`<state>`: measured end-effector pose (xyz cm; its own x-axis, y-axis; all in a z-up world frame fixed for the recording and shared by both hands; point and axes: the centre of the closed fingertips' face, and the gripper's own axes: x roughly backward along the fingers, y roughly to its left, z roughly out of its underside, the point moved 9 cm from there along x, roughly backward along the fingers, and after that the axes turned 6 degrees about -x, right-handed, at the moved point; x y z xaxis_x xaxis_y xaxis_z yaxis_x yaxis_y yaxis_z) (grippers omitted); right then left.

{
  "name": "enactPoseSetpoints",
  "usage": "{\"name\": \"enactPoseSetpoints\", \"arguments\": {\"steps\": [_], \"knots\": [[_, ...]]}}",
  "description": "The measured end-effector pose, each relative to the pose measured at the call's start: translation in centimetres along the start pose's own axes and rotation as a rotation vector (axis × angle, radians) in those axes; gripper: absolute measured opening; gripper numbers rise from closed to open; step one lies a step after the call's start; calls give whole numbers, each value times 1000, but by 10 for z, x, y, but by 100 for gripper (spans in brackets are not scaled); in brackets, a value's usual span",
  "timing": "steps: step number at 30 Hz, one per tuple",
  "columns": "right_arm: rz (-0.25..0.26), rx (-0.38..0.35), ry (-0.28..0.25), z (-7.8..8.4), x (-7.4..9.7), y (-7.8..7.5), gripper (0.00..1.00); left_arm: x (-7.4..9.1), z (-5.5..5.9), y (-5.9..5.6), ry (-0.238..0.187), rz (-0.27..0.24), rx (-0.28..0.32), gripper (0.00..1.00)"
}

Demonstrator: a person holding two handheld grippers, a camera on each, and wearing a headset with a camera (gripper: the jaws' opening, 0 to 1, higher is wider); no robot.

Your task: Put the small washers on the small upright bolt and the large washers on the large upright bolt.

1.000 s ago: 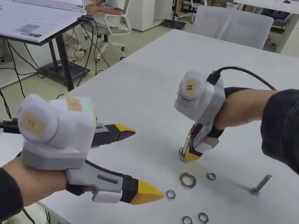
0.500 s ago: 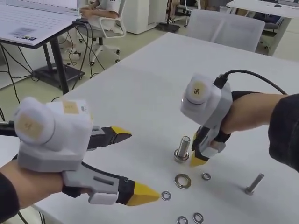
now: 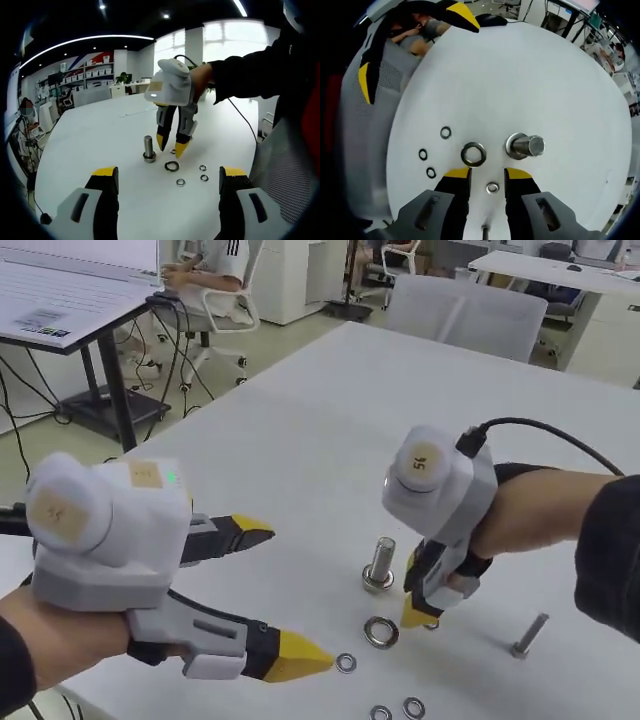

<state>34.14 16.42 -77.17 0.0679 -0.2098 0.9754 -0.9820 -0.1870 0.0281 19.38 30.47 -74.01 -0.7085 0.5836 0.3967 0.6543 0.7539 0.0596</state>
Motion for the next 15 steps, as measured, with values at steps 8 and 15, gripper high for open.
{"name": "enactPoseSetpoints", "arguments": {"steps": [8,15], "knots": [[-13,11,-10,-9,-11,17,28,4,2,-1,-1,6,-6,82],[-15,21,-7,-17,-20,24,28,8,3,-2,-5,7,-6,82]]}}
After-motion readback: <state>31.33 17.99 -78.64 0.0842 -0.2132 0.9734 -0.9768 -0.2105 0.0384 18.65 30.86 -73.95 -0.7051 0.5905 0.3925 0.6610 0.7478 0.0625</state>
